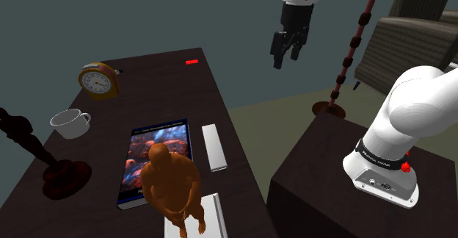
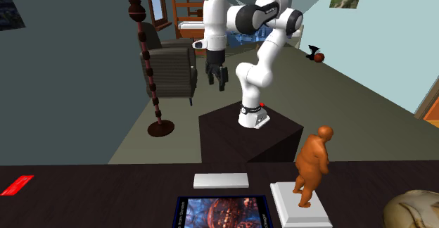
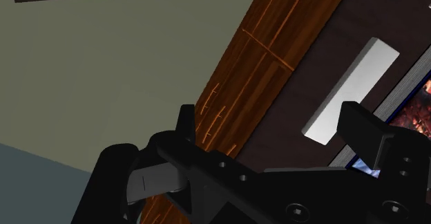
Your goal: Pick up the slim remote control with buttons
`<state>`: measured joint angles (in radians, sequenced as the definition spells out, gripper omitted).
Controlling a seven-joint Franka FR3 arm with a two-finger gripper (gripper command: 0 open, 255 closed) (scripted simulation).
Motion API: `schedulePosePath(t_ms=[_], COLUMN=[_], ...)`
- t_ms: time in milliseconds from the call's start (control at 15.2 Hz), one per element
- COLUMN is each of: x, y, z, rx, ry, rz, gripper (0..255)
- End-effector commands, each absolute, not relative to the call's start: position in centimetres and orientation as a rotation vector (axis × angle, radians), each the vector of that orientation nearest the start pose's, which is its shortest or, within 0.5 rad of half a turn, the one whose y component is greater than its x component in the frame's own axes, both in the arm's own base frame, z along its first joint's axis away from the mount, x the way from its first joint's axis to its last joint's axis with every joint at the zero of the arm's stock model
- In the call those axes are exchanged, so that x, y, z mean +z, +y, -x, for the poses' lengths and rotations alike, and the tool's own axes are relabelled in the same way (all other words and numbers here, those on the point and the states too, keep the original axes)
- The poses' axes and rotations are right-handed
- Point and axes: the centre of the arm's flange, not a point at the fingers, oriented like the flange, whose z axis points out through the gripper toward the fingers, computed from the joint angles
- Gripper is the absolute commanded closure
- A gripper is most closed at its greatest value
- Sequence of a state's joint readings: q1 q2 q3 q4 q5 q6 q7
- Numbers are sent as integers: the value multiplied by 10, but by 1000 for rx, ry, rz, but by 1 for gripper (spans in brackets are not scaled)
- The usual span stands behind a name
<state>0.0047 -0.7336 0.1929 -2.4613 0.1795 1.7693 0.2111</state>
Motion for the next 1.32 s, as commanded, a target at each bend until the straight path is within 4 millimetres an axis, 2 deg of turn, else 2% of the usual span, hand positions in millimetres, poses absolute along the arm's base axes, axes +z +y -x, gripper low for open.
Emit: schedulePosePath(t_ms=[0,594,1254], x=[520,442,353], y=[111,195,280], z=[-335,-377,-433], rx=[-38,-27,-15], ry=[185,353,541], rz=[3087,3098,3099], gripper=[0,0,0])
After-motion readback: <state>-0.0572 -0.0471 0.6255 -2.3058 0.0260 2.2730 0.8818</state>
